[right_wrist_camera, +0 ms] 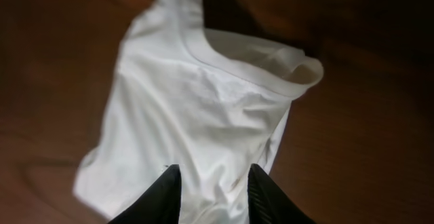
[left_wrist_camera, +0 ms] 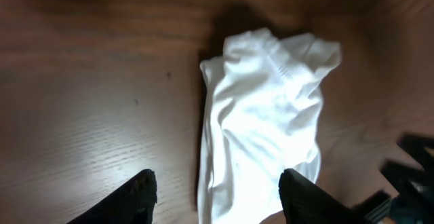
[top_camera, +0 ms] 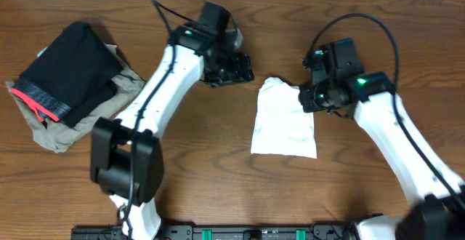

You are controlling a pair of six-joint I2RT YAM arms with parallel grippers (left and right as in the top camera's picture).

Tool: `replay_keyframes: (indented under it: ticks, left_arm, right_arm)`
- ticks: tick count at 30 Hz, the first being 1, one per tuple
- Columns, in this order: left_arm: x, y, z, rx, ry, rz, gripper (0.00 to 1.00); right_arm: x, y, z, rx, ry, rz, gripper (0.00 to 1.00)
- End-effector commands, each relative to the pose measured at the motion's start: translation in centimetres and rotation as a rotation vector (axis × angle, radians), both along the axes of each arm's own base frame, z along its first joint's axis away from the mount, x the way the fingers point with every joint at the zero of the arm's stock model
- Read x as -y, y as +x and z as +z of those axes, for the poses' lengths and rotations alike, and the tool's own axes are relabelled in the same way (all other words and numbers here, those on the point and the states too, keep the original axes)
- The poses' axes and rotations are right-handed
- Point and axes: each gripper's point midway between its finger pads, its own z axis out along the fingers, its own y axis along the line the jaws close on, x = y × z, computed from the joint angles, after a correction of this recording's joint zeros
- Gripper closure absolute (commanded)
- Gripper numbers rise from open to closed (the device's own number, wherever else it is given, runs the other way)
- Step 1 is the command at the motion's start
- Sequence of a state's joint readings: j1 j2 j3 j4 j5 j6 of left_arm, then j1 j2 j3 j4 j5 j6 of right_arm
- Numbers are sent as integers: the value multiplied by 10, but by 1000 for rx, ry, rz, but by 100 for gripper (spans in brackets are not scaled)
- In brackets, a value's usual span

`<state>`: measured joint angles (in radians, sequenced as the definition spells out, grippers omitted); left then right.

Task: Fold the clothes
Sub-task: 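Grasp the folded white shirt's top edge with both grippers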

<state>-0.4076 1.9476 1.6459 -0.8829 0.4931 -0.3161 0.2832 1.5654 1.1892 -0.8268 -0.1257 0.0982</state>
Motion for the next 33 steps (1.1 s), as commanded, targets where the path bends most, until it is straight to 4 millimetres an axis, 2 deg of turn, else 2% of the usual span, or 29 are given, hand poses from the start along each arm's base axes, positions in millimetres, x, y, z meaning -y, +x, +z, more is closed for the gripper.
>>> replay_keyframes:
  ticks: [1, 7, 10, 15, 19, 24, 27, 29, 33]
  left_arm:
    - [11, -14, -31, -70, 43, -52, 39]
    - [23, -43, -75, -207, 112, -108, 40]
    - [25, -56, -95, -273, 148, -129, 40]
    - [22, -69, -118, -350, 196, -126, 40]
    - [20, -73, -126, -373, 208, -126, 40]
    - [18, -75, -126, -383, 212, -126, 40]
    - [13, -76, -117, -388, 212, -117, 40]
    - [10, -71, -108, -371, 200, -103, 41]
    - [2, -57, -81, -309, 164, -72, 40]
  right_arm:
    - [14, 4, -41, -86, -54, -19, 70]
    - [27, 25, -88, -115, -120, -58, 68]
    - [31, 38, -105, -106, -112, -90, 58]
    - [34, 53, -124, -88, -98, -127, 42]
    - [33, 54, -128, -87, -98, -127, 36]
    - [34, 53, -124, -88, -98, -127, 34]
    - [33, 52, -110, -79, -96, -126, 33]
    - [33, 54, -91, -54, -90, -125, 32]
    - [32, 55, -39, 27, -75, -108, 32]
